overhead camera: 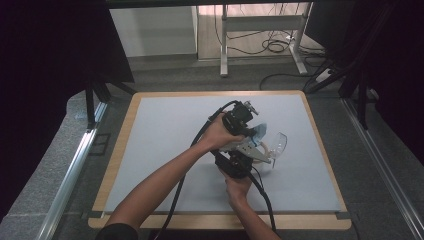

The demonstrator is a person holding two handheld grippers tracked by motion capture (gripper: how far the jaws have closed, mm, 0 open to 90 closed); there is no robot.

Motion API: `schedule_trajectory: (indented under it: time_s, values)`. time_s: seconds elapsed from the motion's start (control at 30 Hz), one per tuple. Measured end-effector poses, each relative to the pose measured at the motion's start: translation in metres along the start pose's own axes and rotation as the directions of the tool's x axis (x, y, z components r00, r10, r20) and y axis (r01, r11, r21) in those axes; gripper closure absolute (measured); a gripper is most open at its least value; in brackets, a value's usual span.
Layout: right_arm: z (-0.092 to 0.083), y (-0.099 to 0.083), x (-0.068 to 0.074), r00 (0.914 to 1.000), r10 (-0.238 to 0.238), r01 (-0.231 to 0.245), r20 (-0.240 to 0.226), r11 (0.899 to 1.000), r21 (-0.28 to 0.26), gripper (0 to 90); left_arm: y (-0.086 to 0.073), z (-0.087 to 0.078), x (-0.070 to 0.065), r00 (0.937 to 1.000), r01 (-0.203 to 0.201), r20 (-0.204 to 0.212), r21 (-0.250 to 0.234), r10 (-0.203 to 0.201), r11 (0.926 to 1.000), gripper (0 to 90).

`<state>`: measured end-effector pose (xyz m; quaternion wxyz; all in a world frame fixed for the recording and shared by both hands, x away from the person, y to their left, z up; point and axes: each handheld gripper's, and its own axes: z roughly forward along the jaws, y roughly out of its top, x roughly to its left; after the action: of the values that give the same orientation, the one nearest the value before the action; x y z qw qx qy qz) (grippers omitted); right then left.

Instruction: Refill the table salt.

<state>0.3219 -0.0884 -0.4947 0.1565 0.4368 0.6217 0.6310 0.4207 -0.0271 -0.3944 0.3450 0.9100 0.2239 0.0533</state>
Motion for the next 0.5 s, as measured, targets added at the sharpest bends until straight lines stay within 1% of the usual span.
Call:
schedule_trajectory:
  time_s: [0.5]
  values:
    - [0.0003,0.0002,0.0004,1.0000,0.001,-0.001,0.002,1.000,-0.004,59.2,0.0003,-0.0007,0.0004,1.0000,-0.003,-0.002,0.002,0.003,1.0000,87.8]
